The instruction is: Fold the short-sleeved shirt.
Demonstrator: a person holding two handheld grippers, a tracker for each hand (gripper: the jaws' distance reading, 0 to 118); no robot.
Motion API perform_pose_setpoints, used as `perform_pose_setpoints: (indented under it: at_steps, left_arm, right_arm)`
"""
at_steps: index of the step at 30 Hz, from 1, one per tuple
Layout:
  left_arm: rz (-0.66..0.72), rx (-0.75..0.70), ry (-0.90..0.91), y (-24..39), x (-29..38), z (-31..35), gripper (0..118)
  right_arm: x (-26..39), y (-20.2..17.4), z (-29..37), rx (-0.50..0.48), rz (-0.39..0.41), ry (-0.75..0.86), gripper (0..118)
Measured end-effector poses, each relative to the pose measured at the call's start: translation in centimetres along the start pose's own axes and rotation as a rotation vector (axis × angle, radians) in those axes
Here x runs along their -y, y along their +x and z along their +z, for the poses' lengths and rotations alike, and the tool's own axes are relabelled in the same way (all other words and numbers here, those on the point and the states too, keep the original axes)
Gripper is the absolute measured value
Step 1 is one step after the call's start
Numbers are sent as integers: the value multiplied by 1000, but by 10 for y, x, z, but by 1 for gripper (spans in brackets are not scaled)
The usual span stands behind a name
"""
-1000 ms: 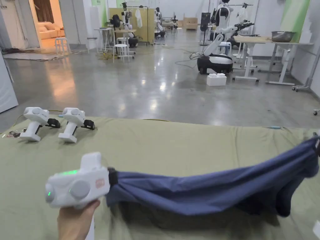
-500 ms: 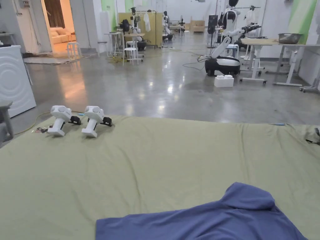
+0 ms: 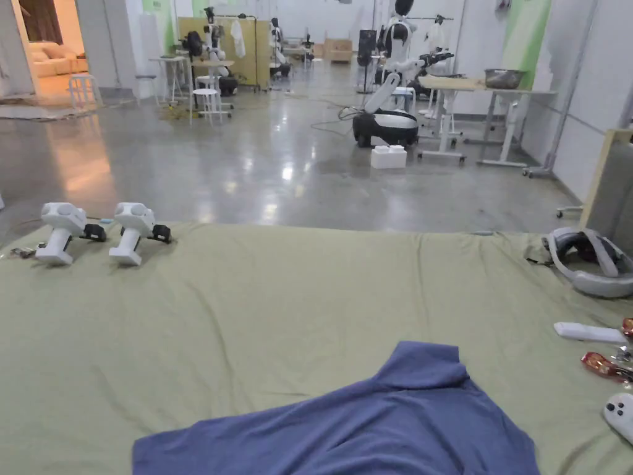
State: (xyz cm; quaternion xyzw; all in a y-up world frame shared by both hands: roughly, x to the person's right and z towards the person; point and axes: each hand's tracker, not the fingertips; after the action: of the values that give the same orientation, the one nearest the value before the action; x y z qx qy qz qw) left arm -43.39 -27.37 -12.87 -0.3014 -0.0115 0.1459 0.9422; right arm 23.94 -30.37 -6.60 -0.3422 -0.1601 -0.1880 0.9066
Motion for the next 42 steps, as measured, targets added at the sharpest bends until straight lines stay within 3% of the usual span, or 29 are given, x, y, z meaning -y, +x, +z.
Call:
perform_pose_setpoints:
  at_steps: [4, 8, 12, 14, 15, 16, 17, 18, 19, 21, 25, 32, 39, 42]
  left_arm:
    - [-142, -51, 235, 36, -32, 70, 112]
    - [-275, -135, 457, 88, -53, 137, 112]
    - [-340, -85, 597, 124, -52, 183, 112]
    - [-380, -96, 595, 137, -49, 193, 110]
    - [-388, -105, 594, 144, -47, 197, 106]
    - [-384, -117, 587, 147, -47, 198, 91]
    - [-381, -124, 578, 151, -47, 199, 69]
    - [-379, -120, 568, 154, -46, 200, 39]
    - [-382, -118, 568, 156, -43, 200, 6]
    - [-388, -111, 585, 158, -42, 202, 1]
    - [-371, -84, 553, 157, -50, 195, 1]
    - [-257, -36, 429, 139, -76, 144, 1]
    - [-4, 23, -32, 69, -105, -56, 2]
    - [43, -35, -169, 41, -106, -148, 26]
  right_arm:
    - [-23, -25, 45, -72, 131, 162, 106]
    - [-48, -72, 98, -231, 307, 401, 106]
    - [-61, -113, 135, -406, 355, 521, 105]
    - [-63, -139, 149, -407, 386, 526, 96]
    - [-63, -146, 152, -400, 402, 535, 79]
    - [-62, -153, 155, -385, 408, 548, 48]
    - [-61, -161, 158, -376, 412, 559, 30]
    - [-59, -165, 160, -372, 414, 568, 20]
    - [-58, -169, 161, -363, 412, 575, 19]
    - [-55, -174, 163, -376, 419, 570, 9]
    - [-50, -184, 162, -302, 492, 585, 2]
    - [-51, -183, 152, -327, 483, 545, 2]
    - [-52, -176, 113, -328, 439, 426, 2]
    - [-54, -171, 95, -329, 427, 370, 2]
